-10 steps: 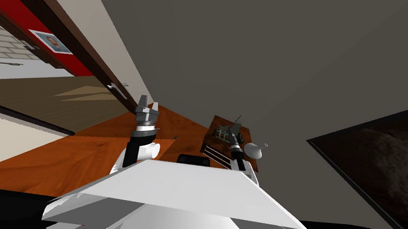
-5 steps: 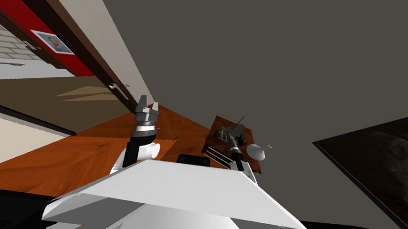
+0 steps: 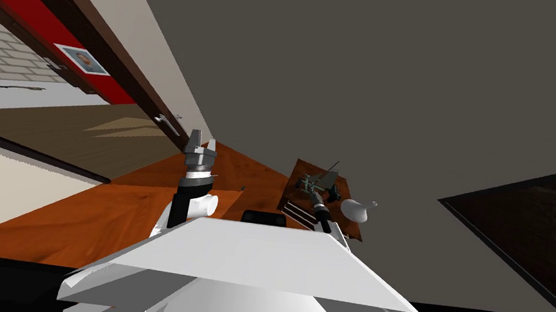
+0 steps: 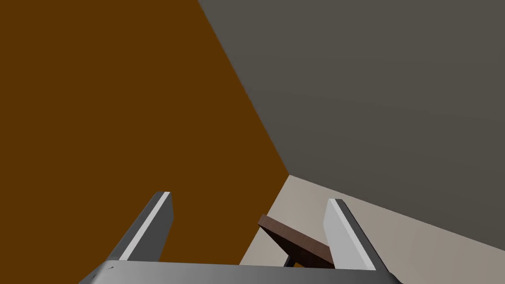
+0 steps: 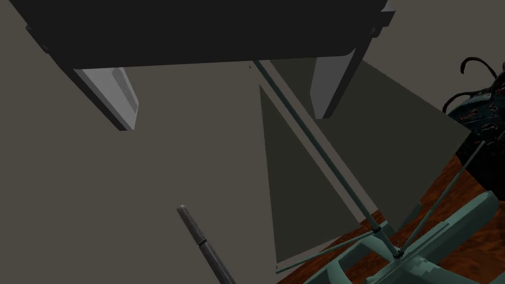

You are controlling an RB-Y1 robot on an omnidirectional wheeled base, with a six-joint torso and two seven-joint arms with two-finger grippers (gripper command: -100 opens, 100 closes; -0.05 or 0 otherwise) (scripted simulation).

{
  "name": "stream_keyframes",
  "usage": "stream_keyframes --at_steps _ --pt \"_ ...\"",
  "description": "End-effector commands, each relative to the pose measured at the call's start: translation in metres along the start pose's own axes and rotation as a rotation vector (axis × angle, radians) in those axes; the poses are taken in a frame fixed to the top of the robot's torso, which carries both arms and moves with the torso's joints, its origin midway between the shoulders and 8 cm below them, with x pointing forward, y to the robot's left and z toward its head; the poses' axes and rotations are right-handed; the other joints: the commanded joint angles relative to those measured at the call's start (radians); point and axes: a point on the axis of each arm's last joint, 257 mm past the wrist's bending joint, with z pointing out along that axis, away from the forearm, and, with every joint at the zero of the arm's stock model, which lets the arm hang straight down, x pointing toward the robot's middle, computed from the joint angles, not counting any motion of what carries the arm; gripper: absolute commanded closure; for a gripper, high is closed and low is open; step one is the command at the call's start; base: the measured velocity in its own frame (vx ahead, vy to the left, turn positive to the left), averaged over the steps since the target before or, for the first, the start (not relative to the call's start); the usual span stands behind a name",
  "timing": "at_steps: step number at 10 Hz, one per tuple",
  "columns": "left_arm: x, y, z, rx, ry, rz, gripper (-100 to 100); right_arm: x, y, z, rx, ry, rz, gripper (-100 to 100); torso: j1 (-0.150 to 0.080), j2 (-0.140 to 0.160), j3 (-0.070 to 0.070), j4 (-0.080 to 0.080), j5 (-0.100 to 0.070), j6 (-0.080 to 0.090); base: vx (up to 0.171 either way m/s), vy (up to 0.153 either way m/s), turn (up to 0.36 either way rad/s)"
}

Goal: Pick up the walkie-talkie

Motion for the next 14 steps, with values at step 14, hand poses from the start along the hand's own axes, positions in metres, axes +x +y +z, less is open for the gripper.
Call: stream_keyframes --at_steps 14 --pt "0.0 0.0 0.0 0.0 0.0 0.0 0 0.04 -0.143 0.007 0.276 0.238 -0.435 -100 0.0 0.0 0.0 0.0 0.0 0.0 0.022 0.053 0.084"
